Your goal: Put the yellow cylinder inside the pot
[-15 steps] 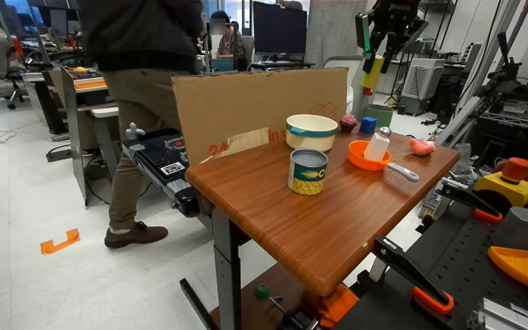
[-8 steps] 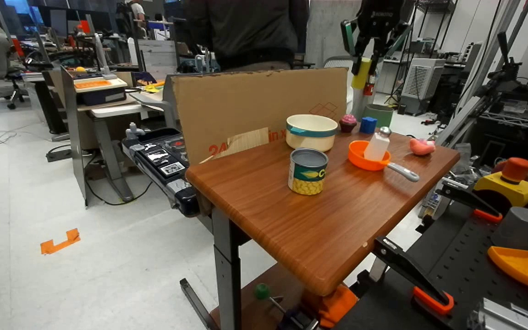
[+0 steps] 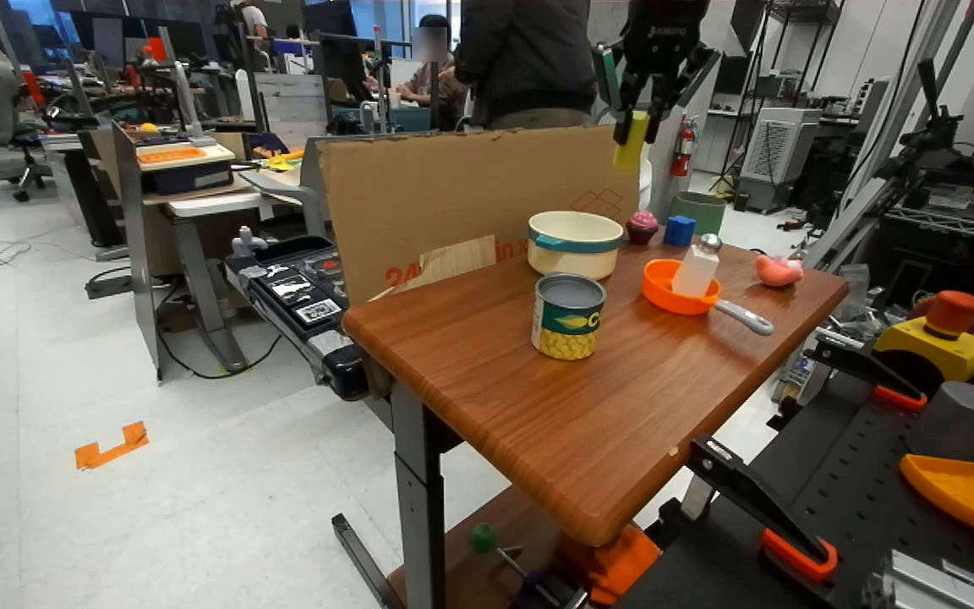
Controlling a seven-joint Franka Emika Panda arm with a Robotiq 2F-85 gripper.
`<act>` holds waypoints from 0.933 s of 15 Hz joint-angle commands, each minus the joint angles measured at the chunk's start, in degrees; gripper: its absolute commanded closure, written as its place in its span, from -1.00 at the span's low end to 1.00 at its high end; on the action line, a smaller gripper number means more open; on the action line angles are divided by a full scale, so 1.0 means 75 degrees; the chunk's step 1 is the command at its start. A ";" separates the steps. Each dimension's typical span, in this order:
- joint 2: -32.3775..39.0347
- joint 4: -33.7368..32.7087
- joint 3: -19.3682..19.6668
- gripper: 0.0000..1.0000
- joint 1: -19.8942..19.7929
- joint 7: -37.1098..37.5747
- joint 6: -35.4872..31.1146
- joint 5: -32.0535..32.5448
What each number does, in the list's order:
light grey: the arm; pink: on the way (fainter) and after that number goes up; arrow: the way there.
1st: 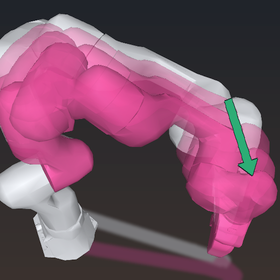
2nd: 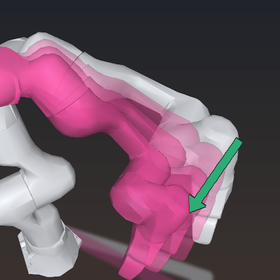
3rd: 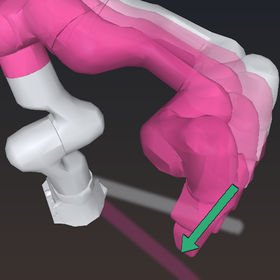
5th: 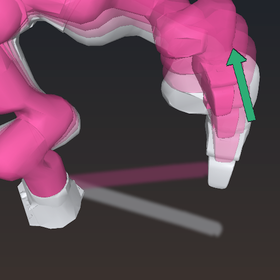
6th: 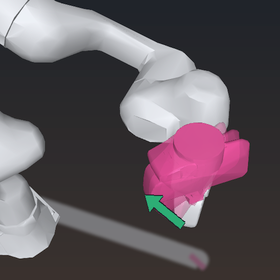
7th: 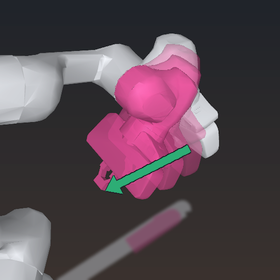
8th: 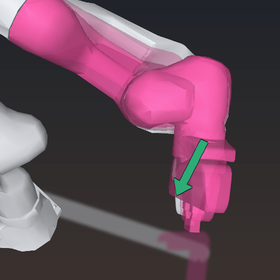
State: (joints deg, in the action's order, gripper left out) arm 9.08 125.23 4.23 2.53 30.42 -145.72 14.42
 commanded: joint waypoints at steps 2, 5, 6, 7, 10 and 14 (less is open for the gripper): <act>-0.0138 0.0226 -0.0167 0.81 -0.0052 -0.1072 -0.0390 -0.0299; -0.0015 0.0114 -0.0084 0.81 -0.0093 -0.1149 -0.0301 -0.0221; 0.0072 0.0009 -0.0053 0.81 -0.0104 -0.1095 -0.0249 -0.0206; 0.0182 -0.0122 0.0021 0.81 -0.0085 -0.0883 -0.0197 -0.0027; 0.0374 -0.0420 0.0134 0.81 -0.0043 -0.0687 -0.0062 0.0059; 0.0601 -0.0696 0.0185 0.81 -0.0004 -0.0665 0.0029 -0.0046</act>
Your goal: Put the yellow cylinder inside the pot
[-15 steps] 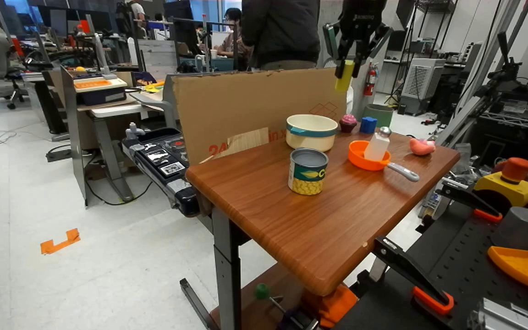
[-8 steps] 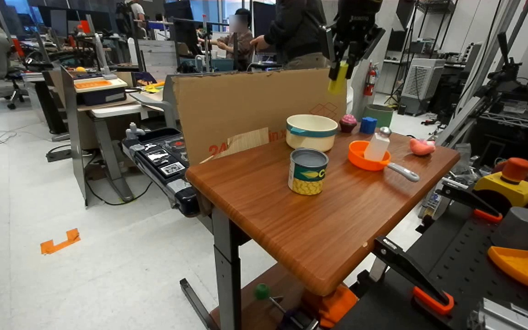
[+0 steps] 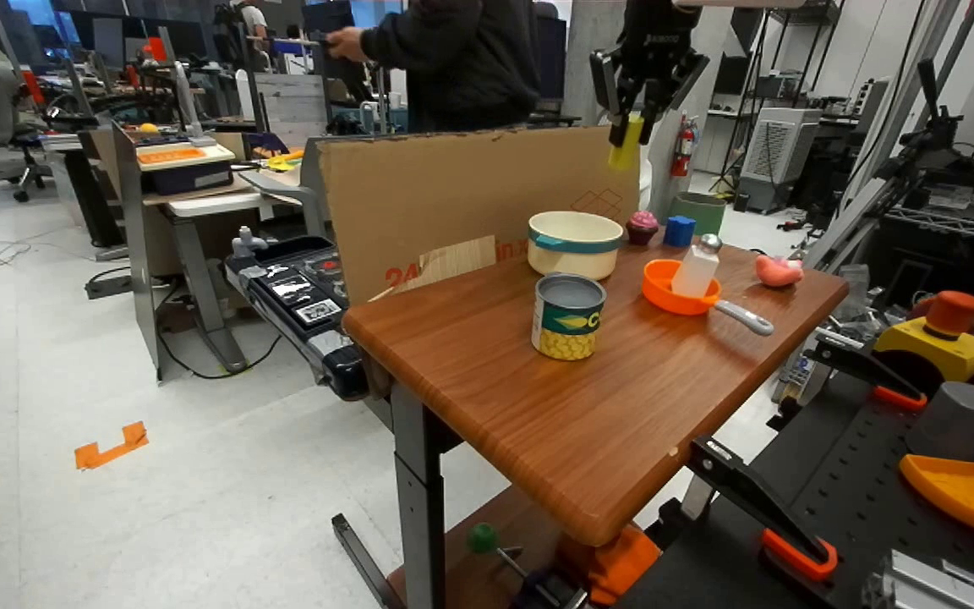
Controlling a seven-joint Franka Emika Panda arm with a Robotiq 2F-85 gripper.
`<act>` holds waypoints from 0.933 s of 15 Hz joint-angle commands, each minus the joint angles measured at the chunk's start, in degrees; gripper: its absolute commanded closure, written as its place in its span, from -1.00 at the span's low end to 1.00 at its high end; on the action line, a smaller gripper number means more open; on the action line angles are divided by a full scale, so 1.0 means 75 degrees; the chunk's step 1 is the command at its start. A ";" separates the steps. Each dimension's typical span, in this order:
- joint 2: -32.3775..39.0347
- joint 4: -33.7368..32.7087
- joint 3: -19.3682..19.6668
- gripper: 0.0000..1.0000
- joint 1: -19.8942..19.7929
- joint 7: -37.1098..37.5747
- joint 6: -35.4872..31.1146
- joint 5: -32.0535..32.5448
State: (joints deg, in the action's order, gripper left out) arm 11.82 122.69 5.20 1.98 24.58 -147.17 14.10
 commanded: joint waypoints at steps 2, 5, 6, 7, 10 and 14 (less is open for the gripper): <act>0.0309 -0.0363 0.0031 0.81 0.0064 0.0008 0.0148 -0.0089; 0.0127 -0.0038 -0.0265 0.81 -0.0152 -0.1001 -0.0259 -0.0774; 0.0008 0.0103 -0.0420 0.81 -0.0249 -0.1563 -0.0309 -0.1164; -0.0087 0.0203 -0.0549 0.81 -0.0319 -0.2135 -0.0312 -0.1539; -0.0153 0.0263 -0.0723 0.81 -0.0414 -0.3127 -0.0148 -0.2286; -0.0155 0.0336 -0.0670 0.81 -0.0477 -0.3550 -0.0069 -0.2530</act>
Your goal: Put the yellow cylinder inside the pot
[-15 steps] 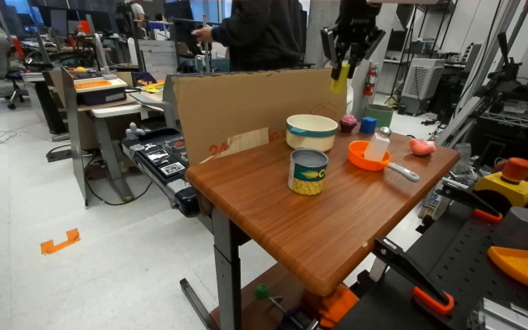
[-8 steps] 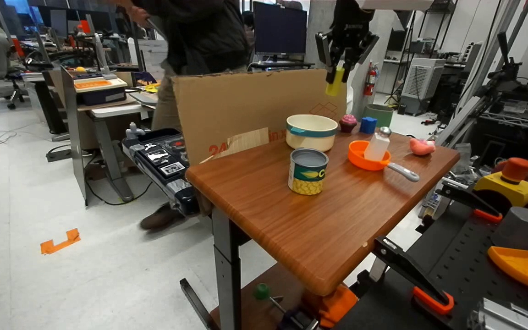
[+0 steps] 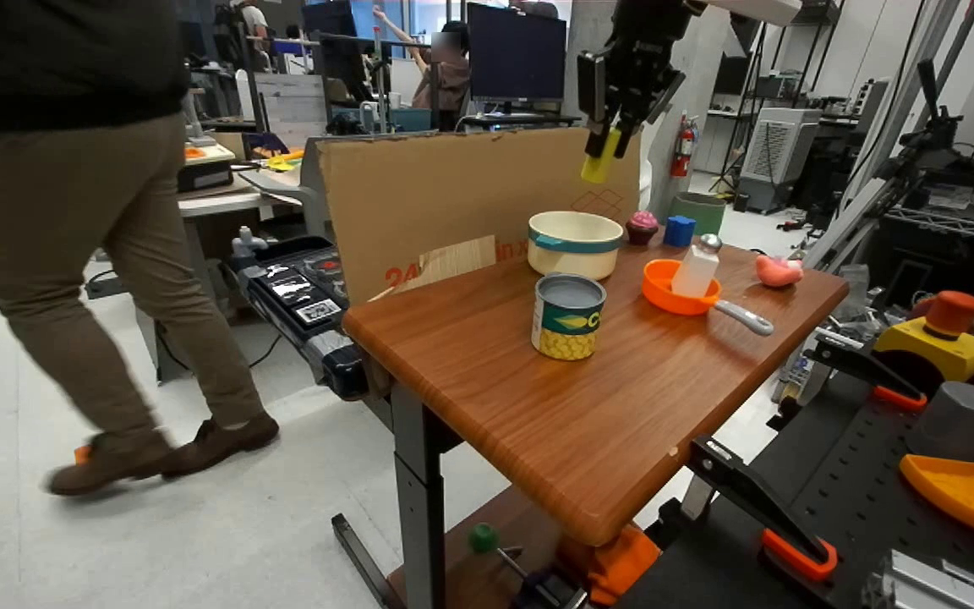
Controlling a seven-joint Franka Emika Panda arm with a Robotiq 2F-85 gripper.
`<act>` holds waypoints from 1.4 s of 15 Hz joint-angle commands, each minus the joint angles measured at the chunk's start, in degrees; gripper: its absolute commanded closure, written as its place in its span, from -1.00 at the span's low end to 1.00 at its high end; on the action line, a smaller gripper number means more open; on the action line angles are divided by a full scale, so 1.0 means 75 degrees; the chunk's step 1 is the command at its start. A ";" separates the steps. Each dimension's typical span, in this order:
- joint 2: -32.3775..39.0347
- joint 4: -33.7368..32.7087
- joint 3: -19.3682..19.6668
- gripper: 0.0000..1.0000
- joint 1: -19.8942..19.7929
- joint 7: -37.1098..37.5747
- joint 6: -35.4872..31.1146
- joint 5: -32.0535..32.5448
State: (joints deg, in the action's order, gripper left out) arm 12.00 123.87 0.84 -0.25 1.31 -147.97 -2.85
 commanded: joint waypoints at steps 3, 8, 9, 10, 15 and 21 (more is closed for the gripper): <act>-0.0099 0.0058 0.0026 0.81 -0.0250 -0.0233 0.0563 -0.0166; 0.0069 -0.0114 0.0458 0.81 -0.0183 0.0663 0.1147 0.0655; 0.0097 -0.0156 0.0498 0.81 -0.0187 0.0769 0.1230 0.0713; 0.0110 -0.0184 0.0527 0.81 -0.0192 0.0866 0.1300 0.0737; -0.0076 0.0050 0.0263 0.81 -0.0360 0.0329 0.0532 -0.0230; -0.0059 -0.0035 0.0138 0.81 -0.0332 -0.0121 0.0352 -0.0870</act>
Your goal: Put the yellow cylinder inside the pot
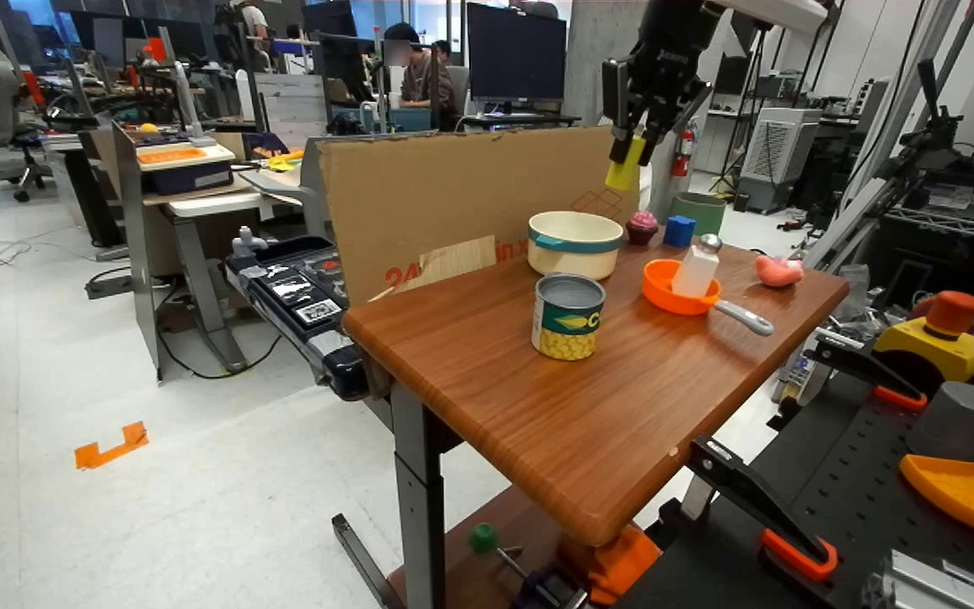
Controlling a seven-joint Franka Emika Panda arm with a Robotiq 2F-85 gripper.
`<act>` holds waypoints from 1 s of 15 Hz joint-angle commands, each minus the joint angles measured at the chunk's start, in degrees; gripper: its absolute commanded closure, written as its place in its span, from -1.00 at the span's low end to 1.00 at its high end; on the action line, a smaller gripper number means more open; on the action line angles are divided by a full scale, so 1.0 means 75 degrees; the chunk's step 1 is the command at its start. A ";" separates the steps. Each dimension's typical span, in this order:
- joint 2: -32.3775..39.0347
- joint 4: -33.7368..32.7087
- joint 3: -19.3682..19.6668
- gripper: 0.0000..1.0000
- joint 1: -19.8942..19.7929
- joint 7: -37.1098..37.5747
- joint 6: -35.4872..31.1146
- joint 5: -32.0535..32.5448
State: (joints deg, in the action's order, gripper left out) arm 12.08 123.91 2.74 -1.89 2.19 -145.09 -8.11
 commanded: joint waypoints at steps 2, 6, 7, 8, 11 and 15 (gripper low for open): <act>-0.0036 -0.0133 -0.0106 0.81 -0.0068 -0.0151 -0.0036 -0.0055; 0.0143 -0.0408 -0.0097 0.81 0.0034 0.0003 -0.0090 0.0187; 0.0216 -0.0488 -0.0088 0.81 0.0059 0.0052 -0.0085 0.0244; 0.0297 -0.0577 -0.0078 0.81 0.0083 0.0096 -0.0074 0.0292; 0.0558 -0.0811 -0.0027 0.81 0.0157 0.0250 0.0047 0.0566; 0.0911 -0.1069 0.0035 0.81 0.0208 0.0502 0.0101 0.0980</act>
State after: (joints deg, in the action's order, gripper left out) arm 16.52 118.71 2.40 -1.04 3.91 -145.11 -3.12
